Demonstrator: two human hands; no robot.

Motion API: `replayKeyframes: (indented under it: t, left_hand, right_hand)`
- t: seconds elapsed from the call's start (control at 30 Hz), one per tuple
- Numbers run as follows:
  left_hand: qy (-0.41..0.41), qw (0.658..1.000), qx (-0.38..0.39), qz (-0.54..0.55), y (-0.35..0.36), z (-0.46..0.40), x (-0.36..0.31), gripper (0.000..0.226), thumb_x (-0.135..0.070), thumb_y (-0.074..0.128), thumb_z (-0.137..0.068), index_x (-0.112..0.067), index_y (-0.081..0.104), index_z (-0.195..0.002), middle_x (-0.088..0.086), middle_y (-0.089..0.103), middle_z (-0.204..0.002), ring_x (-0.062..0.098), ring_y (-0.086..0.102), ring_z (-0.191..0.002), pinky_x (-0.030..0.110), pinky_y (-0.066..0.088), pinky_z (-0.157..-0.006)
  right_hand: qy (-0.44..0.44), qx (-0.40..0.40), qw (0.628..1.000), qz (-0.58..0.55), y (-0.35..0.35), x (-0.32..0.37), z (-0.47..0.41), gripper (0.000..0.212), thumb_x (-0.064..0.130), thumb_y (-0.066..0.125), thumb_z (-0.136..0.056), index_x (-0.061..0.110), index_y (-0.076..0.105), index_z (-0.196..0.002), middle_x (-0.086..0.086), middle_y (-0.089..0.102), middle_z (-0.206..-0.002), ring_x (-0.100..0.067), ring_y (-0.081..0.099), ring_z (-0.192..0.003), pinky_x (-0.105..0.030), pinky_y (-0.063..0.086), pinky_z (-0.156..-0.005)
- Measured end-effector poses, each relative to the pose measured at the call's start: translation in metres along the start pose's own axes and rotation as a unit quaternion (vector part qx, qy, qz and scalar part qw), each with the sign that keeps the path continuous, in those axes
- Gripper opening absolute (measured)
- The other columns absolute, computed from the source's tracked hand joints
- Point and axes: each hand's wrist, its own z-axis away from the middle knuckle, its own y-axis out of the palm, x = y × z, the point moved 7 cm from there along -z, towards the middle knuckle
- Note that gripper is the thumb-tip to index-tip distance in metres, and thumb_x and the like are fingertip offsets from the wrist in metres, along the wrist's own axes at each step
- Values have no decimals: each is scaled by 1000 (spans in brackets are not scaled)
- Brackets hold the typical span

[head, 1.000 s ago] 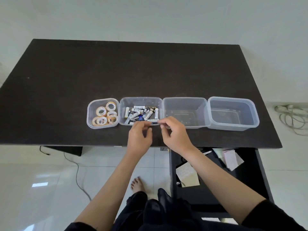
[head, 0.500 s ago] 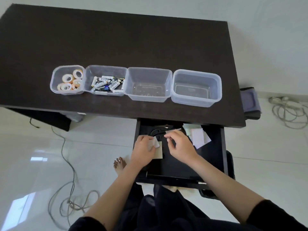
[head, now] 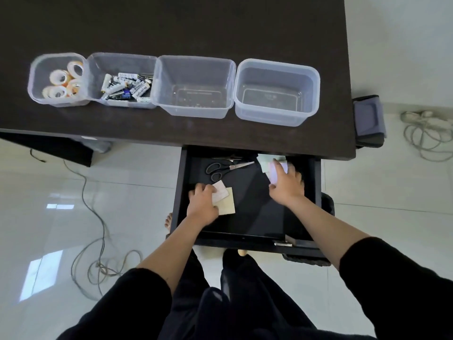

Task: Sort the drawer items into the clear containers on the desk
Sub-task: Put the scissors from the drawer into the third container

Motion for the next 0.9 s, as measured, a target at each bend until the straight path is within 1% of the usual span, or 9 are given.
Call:
replayKeyframes:
  t: [0.13,0.27,0.4,0.47,0.57,0.63,0.7,0.8,0.9]
  left_hand:
    - [22,999,36,25,22,6,-9,43,-11,60,-82,-22,53,-122,2,37,-136,28,33,-123,32,39,-95]
    - [30,995,68,65,37,8,-13,33,-12,62,-82,-20,59,-114,2,45,-129,26,38,-121,28,34,-97]
    - [30,991,65,110,37,3,-11,25,-10,61,-82,-20,61,-104,2,54,-118,21,52,-111,31,46,-92]
    - [34,993,29,111,28,-2,-13,25,-12,60,-84,-19,61,-108,3,52,-120,20,53,-112,31,49,-89]
    - [44,995,-68,54,2,-15,-22,39,-18,60,-86,-17,53,-125,4,41,-133,24,39,-124,33,49,-86]
    - [57,993,-106,10,-14,-29,-32,53,-20,61,-84,-19,43,-134,3,31,-142,25,31,-129,37,51,-87]
    - [70,992,-95,-37,-21,-47,-41,66,-22,62,-84,-22,31,-142,4,20,-151,28,22,-136,44,48,-94]
    - [83,990,-19,-114,-15,-71,-48,77,-25,61,-85,-28,17,-148,5,14,-155,32,13,-142,52,36,-107]
    - [114,982,-9,-149,-9,-77,-48,68,-19,60,-86,-29,29,-145,3,26,-148,33,25,-133,49,41,-102]
  right_hand:
    - [-3,-10,1000,-12,3,-1,0,68,24,56,-85,37,21,-143,-8,19,-149,-35,30,-126,-45,40,-98]
    - [-9,-21,1000,-8,10,-3,10,58,23,59,-82,35,32,-133,-7,27,-140,-31,32,-119,-40,42,-88]
    - [-10,6,1000,-13,25,-8,23,60,26,62,-78,34,34,-131,-6,27,-134,-31,29,-117,-40,43,-84]
    - [-7,19,1000,-14,33,-10,30,60,28,64,-76,34,35,-129,-5,27,-132,-31,29,-116,-40,43,-83]
    - [-5,25,1000,-13,42,-14,38,60,30,64,-77,35,34,-129,-5,27,-132,-30,28,-117,-39,46,-84]
    - [-8,26,999,-16,45,-16,41,62,31,64,-77,36,33,-131,-5,26,-135,-30,27,-119,-40,48,-86]
    - [-9,32,999,-16,46,-18,42,64,31,64,-78,38,31,-133,-4,24,-137,-29,26,-121,-40,48,-87]
    - [-8,40,999,-16,46,-20,44,64,31,64,-79,39,32,-134,-3,24,-137,-28,26,-122,-41,48,-88]
    - [-13,42,999,-9,46,-23,45,64,30,65,-79,39,32,-133,-3,25,-137,-28,28,-121,-42,47,-91]
